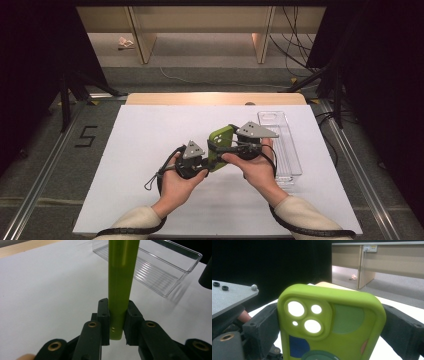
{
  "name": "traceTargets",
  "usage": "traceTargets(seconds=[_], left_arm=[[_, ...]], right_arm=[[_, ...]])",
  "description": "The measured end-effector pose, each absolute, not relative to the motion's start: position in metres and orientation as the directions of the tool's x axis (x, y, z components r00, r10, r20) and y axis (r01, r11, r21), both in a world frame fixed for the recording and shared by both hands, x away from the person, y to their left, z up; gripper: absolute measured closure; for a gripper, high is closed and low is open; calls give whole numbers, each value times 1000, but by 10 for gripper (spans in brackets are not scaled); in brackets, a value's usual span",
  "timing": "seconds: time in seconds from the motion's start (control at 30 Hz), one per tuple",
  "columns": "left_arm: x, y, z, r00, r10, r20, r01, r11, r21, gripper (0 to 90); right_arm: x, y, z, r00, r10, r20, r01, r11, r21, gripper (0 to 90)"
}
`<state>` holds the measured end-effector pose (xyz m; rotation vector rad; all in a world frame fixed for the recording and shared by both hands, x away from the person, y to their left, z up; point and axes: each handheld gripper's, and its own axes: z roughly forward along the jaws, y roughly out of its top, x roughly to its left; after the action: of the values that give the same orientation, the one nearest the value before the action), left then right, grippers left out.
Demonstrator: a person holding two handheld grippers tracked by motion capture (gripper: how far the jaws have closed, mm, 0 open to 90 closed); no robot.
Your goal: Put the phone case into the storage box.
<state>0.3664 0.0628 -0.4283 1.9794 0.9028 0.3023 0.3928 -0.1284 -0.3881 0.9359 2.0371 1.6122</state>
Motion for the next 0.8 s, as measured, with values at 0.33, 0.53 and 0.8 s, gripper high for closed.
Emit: traceTargets(seconds=[0.33, 0.53, 0.8], left_arm=[[367, 64, -428, 699, 701, -142, 479, -312, 820, 774], [367, 63, -428, 696, 703, -145, 480, -306, 822, 774], [366, 63, -429, 696, 704, -142, 476, -303, 826, 772]], right_arm=[[392, -127, -388, -703, 704, 101, 255, 118, 960, 150], [391, -126, -388, -705, 703, 98, 254, 120, 960, 155], [391, -125, -386, -722, 689, 64, 226, 147, 963, 162]])
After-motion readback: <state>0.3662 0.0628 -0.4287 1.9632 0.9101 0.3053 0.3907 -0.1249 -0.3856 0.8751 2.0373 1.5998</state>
